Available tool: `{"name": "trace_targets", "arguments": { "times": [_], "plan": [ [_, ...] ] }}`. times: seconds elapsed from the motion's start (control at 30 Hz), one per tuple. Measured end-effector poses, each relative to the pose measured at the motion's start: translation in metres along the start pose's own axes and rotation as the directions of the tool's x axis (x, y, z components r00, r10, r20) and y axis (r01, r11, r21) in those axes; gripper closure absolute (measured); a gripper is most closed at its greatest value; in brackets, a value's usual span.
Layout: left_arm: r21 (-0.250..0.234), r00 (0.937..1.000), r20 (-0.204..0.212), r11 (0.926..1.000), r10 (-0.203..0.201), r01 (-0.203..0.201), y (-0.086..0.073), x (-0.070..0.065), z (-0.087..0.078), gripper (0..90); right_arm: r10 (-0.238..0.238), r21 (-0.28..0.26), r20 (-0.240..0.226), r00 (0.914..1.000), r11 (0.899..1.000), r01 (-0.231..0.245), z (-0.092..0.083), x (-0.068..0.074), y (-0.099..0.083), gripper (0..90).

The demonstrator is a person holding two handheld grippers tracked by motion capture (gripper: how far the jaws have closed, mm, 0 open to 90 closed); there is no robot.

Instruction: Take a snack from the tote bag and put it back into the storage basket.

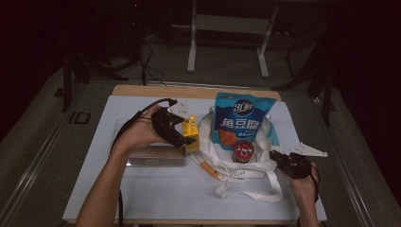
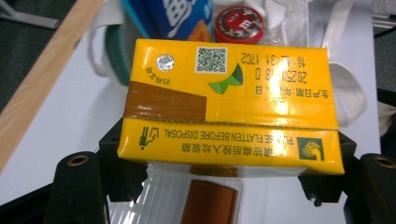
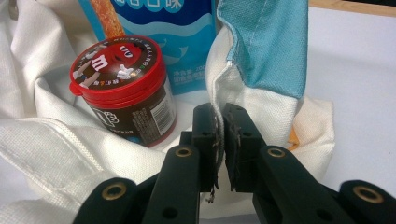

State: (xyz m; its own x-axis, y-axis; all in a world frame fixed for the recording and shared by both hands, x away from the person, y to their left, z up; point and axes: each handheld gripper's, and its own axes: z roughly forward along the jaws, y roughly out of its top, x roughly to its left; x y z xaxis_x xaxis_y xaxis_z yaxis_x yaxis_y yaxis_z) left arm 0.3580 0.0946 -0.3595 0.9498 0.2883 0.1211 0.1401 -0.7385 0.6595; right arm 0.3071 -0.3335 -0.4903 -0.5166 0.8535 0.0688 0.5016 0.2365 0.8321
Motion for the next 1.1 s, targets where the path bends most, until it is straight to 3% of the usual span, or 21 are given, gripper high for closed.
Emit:
{"name": "trace_targets", "arguments": {
  "times": [0.4,0.6,1.1],
  "plan": [
    [-0.006,0.9967,-0.053,0.9982,-0.060,0.060,-0.013,0.012,-0.005,28.9,-0.004,0.001,0.000,1.0000,1.000,0.004,0.000,0.000,0.000,83.3],
    [0.003,0.9906,-0.086,0.9943,-0.106,0.107,-0.020,0.020,-0.003,28.9,-0.003,0.003,0.000,1.0000,1.000,0.003,0.000,0.000,0.000,83.3],
    [0.046,0.9771,-0.153,0.9867,-0.148,0.156,-0.025,0.030,0.006,28.9,0.000,0.003,-0.001,1.0000,1.000,0.000,0.000,0.000,0.000,83.3]
  ]
}}
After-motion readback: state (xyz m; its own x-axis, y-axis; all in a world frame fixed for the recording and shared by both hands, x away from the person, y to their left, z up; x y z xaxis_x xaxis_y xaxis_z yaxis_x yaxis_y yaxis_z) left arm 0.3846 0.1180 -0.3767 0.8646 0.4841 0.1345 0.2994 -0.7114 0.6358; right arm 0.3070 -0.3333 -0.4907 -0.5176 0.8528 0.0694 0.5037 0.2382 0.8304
